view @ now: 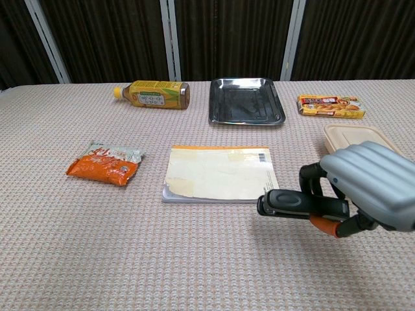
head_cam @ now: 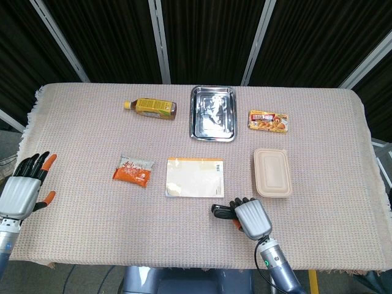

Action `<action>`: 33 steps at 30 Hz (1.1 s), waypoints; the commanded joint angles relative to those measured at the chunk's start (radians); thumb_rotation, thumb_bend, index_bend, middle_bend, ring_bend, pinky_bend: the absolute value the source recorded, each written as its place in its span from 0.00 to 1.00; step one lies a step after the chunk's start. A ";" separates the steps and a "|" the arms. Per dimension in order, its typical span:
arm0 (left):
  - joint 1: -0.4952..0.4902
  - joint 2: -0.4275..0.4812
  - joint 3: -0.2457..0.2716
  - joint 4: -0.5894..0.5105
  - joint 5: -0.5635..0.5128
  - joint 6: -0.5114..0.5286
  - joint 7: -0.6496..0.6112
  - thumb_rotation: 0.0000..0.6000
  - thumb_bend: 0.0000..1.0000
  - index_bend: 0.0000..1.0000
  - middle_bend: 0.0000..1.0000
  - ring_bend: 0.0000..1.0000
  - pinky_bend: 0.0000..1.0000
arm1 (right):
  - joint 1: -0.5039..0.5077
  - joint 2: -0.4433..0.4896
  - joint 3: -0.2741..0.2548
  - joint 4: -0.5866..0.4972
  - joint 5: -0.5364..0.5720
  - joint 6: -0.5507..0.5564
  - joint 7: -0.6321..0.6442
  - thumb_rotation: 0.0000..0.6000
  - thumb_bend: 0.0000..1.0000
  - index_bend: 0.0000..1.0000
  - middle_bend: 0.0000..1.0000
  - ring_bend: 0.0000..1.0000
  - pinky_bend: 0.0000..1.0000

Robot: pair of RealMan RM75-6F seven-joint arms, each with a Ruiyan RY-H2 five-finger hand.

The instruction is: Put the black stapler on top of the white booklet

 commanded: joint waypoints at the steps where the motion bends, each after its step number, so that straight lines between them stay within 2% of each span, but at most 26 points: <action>1: -0.004 -0.005 -0.003 0.002 -0.012 -0.009 0.008 1.00 0.31 0.00 0.00 0.00 0.10 | 0.028 0.016 0.030 -0.036 0.020 -0.026 -0.014 1.00 0.37 0.70 0.52 0.60 0.74; 12: -0.029 -0.017 -0.022 0.017 -0.088 -0.069 0.030 1.00 0.31 0.00 0.00 0.00 0.10 | 0.157 -0.003 0.134 -0.044 0.147 -0.155 -0.053 1.00 0.37 0.70 0.52 0.60 0.74; 33: -0.059 -0.018 -0.041 0.058 -0.176 -0.145 0.000 1.00 0.31 0.00 0.00 0.00 0.10 | 0.415 -0.151 0.252 0.150 0.343 -0.309 -0.054 1.00 0.37 0.70 0.52 0.60 0.74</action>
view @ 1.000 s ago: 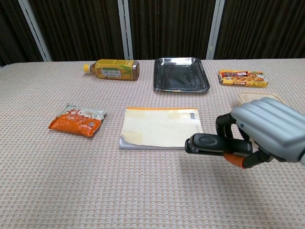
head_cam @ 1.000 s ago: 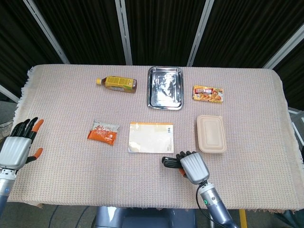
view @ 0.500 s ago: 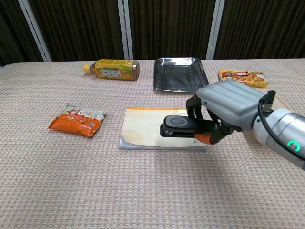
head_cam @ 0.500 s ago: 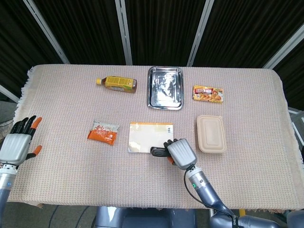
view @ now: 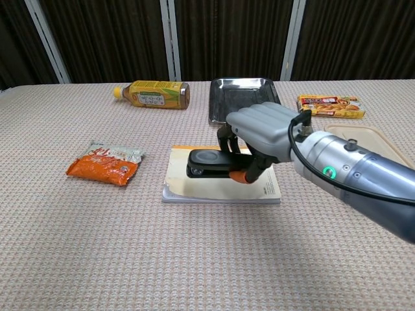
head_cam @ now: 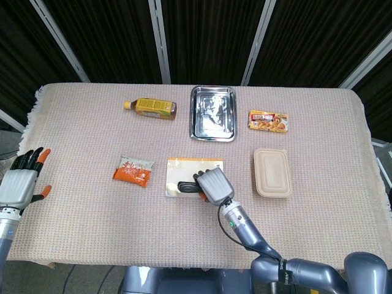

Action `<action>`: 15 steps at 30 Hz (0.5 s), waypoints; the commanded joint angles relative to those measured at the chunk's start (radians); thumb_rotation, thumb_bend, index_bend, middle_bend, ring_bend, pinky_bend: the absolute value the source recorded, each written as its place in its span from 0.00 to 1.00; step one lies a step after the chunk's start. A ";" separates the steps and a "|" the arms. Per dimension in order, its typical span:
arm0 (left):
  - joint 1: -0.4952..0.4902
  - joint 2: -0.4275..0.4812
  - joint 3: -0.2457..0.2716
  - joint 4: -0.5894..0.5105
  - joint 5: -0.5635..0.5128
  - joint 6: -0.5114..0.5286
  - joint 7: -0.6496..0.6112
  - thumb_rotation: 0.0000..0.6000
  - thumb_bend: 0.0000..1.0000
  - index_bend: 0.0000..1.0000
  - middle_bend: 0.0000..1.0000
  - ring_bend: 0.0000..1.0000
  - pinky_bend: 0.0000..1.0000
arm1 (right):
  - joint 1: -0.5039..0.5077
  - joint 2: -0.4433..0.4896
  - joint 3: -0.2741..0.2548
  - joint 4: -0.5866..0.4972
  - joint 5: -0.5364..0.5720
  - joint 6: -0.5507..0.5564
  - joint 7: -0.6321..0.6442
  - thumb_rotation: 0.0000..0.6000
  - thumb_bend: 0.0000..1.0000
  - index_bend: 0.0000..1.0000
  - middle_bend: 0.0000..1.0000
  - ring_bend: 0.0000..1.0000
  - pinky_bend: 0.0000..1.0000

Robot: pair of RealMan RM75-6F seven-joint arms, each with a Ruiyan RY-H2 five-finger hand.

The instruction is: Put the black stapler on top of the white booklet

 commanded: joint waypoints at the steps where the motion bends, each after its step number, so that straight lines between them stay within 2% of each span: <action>1: -0.003 0.001 -0.004 0.007 -0.013 -0.009 -0.007 1.00 0.31 0.00 0.00 0.00 0.10 | 0.043 -0.027 0.017 0.043 0.033 -0.028 0.003 1.00 0.37 0.70 0.52 0.60 0.74; 10: -0.010 0.000 -0.008 0.025 -0.042 -0.029 -0.017 1.00 0.31 0.00 0.00 0.00 0.10 | 0.125 -0.081 0.021 0.170 0.075 -0.076 0.060 1.00 0.37 0.70 0.52 0.60 0.74; 15: -0.013 -0.001 -0.005 0.027 -0.047 -0.035 -0.014 1.00 0.31 0.00 0.00 0.00 0.10 | 0.143 -0.095 0.004 0.220 0.074 -0.075 0.096 1.00 0.37 0.67 0.51 0.59 0.74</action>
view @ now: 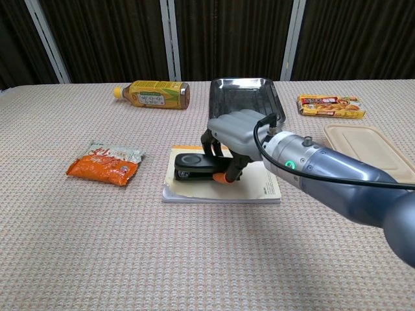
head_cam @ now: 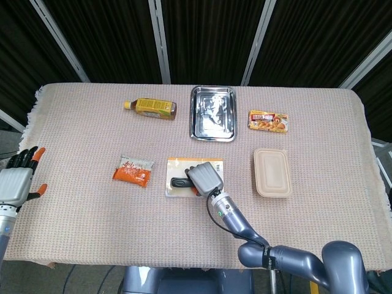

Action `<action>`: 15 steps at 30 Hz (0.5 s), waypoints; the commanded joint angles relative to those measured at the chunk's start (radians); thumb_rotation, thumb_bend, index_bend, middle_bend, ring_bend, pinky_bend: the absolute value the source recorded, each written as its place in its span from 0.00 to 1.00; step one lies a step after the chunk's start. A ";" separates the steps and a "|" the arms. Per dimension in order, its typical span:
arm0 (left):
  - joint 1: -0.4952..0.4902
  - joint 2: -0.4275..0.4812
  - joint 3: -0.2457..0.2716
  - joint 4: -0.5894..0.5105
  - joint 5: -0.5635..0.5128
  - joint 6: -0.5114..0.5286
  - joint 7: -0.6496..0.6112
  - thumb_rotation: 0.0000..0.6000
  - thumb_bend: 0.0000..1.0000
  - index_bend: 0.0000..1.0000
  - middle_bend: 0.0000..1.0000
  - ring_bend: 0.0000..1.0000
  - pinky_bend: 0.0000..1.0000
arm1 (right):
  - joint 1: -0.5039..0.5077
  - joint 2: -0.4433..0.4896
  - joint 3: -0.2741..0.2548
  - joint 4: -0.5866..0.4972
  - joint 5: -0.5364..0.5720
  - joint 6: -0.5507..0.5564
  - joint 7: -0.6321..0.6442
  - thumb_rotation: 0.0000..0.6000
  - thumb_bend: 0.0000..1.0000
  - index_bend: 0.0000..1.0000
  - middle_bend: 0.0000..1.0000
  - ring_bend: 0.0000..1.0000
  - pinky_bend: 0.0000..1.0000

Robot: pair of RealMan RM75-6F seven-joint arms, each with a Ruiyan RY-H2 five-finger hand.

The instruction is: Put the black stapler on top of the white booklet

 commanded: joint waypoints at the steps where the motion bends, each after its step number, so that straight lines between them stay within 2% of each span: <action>1: 0.000 0.000 0.001 -0.001 0.001 0.001 0.001 1.00 0.31 0.00 0.00 0.00 0.10 | 0.011 -0.008 -0.016 0.026 -0.003 0.003 0.013 1.00 0.36 0.64 0.50 0.58 0.74; 2: 0.000 0.000 0.002 -0.003 0.001 0.002 0.001 1.00 0.31 0.00 0.00 0.00 0.10 | 0.013 -0.008 -0.019 0.030 -0.003 0.005 0.013 1.00 0.36 0.61 0.49 0.57 0.74; 5: 0.001 0.003 0.003 -0.007 0.005 0.009 0.000 1.00 0.31 0.00 0.00 0.00 0.10 | 0.017 -0.001 -0.034 0.037 -0.002 0.011 0.005 1.00 0.34 0.42 0.41 0.52 0.74; 7: 0.002 0.004 0.005 -0.008 0.007 0.012 -0.002 1.00 0.31 0.00 0.00 0.00 0.10 | 0.017 0.008 -0.042 0.030 -0.004 0.022 0.001 1.00 0.31 0.23 0.31 0.44 0.71; 9: 0.002 0.004 0.006 -0.009 0.009 0.013 -0.003 1.00 0.31 0.00 0.00 0.00 0.10 | 0.012 0.022 -0.048 0.008 0.005 0.023 0.003 1.00 0.29 0.10 0.23 0.36 0.65; 12: 0.001 0.005 0.009 -0.011 0.013 0.012 -0.003 1.00 0.31 0.00 0.00 0.00 0.10 | 0.004 0.053 -0.054 -0.042 0.024 0.027 -0.008 1.00 0.27 0.00 0.12 0.25 0.54; 15: 0.000 0.006 0.012 -0.015 0.019 0.014 -0.006 1.00 0.31 0.00 0.00 0.00 0.10 | -0.010 0.095 -0.065 -0.114 0.031 0.059 -0.040 1.00 0.27 0.00 0.07 0.21 0.50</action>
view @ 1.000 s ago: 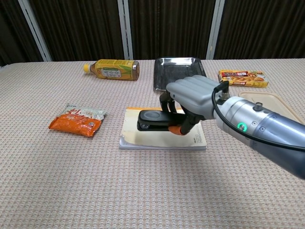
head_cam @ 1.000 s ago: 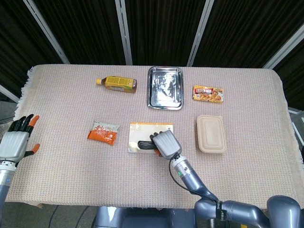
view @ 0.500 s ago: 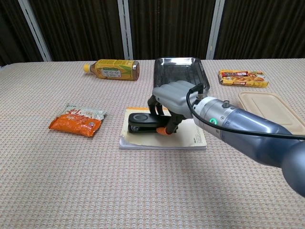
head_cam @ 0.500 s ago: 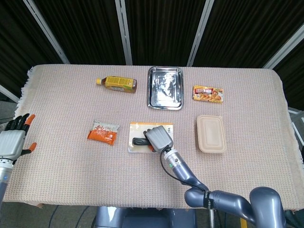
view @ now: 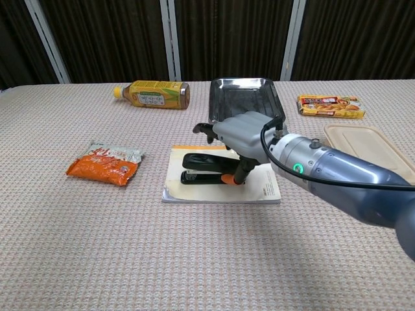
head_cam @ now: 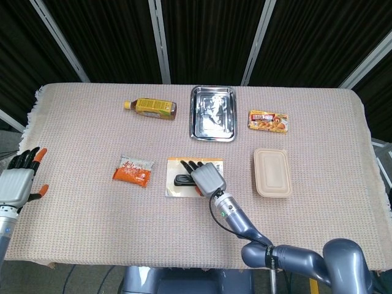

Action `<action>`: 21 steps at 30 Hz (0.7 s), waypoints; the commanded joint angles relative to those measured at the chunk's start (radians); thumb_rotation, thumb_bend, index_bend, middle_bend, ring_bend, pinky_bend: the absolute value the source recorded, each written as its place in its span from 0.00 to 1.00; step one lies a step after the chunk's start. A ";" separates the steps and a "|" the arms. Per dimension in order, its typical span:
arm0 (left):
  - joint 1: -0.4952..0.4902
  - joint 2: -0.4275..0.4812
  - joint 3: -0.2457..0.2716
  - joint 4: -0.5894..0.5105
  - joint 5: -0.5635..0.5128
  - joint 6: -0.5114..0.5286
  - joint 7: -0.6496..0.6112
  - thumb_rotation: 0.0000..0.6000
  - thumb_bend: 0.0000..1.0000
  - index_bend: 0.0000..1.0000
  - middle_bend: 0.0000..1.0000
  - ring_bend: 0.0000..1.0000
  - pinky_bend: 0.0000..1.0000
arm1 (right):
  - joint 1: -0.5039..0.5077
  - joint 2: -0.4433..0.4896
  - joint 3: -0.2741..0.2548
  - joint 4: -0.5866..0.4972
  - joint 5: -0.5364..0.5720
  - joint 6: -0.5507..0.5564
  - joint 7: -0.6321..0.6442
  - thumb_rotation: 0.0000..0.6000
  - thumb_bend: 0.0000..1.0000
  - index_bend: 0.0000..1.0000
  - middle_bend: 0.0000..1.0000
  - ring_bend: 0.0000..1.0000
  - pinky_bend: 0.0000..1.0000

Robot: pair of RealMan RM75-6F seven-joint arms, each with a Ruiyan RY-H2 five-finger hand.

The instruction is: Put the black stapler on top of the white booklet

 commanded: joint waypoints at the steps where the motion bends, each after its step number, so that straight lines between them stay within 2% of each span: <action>1: 0.000 0.001 0.002 -0.003 0.005 0.004 -0.001 1.00 0.31 0.00 0.00 0.00 0.10 | -0.020 0.055 -0.016 -0.087 0.015 0.039 -0.040 1.00 0.27 0.00 0.06 0.20 0.48; 6: 0.008 0.009 0.010 -0.018 0.026 0.025 -0.006 1.00 0.31 0.00 0.00 0.00 0.10 | -0.081 0.163 -0.043 -0.266 0.007 0.162 -0.113 1.00 0.26 0.00 0.02 0.15 0.38; 12: 0.025 0.022 0.020 -0.037 0.060 0.067 -0.023 1.00 0.31 0.00 0.00 0.00 0.10 | -0.241 0.389 -0.115 -0.507 -0.092 0.392 -0.129 1.00 0.22 0.00 0.00 0.07 0.23; 14: 0.034 0.028 0.023 -0.048 0.073 0.087 -0.029 1.00 0.31 0.00 0.00 0.00 0.10 | -0.298 0.458 -0.146 -0.518 -0.178 0.479 -0.081 1.00 0.21 0.00 0.00 0.05 0.19; 17: 0.051 0.034 0.027 -0.069 0.098 0.131 -0.029 1.00 0.31 0.00 0.00 0.00 0.10 | -0.384 0.539 -0.198 -0.468 -0.264 0.584 0.006 1.00 0.18 0.00 0.00 0.01 0.14; 21: 0.075 0.015 0.037 -0.088 0.128 0.201 0.045 1.00 0.31 0.00 0.00 0.00 0.10 | -0.486 0.609 -0.236 -0.390 -0.267 0.671 0.138 1.00 0.18 0.00 0.00 0.00 0.07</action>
